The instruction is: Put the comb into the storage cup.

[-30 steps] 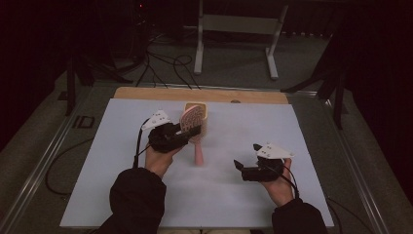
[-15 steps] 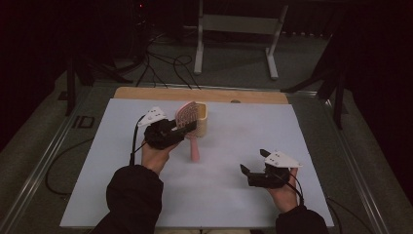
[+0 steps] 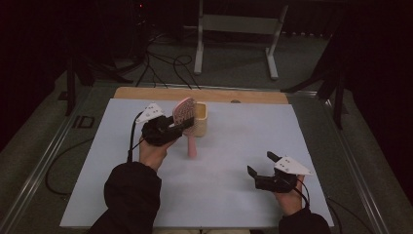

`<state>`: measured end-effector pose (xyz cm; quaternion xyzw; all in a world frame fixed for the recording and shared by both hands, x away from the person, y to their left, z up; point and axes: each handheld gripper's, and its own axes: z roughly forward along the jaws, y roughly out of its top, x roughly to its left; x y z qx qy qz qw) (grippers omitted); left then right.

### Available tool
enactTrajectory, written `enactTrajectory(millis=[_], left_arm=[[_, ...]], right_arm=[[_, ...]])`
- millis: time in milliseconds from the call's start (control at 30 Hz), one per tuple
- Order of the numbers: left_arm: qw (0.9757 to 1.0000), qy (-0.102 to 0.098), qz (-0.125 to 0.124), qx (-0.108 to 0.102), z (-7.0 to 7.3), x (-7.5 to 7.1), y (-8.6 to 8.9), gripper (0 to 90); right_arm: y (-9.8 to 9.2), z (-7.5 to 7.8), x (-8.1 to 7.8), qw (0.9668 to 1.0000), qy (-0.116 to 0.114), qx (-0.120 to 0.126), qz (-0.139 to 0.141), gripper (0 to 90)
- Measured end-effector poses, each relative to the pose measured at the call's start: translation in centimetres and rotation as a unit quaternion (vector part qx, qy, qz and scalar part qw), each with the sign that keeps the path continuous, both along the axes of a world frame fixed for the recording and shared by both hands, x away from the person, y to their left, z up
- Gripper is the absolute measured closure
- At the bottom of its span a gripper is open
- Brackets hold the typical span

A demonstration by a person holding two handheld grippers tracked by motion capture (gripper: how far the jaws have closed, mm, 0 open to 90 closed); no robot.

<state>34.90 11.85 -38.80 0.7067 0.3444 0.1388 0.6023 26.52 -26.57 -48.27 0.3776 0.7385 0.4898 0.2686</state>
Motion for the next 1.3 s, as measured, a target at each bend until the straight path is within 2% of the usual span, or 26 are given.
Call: enactTrajectory(millis=[100, 533, 1300], left_arm=[[1.0, -0.001, 0.002, 0.002, 0.1, 0.2, 0.1, 64.2], [0.9997, -0.01, 0.011, 0.017, 1.2, 1.1, 0.2, 64.2], [0.9989, -0.021, 0.034, 0.025, 2.7, 2.4, 0.3, 64.2]], right_arm=[[-0.2, -0.2, -0.2, 1.0, -0.007, 0.0, -0.006, 9.6], [-0.4, -0.4, -0.4, 0.9997, -0.023, 0.01, 0.004, 9.6], [-0.3, -0.6, -0.4, 0.9997, -0.019, 0.013, 0.009, 9.7]])
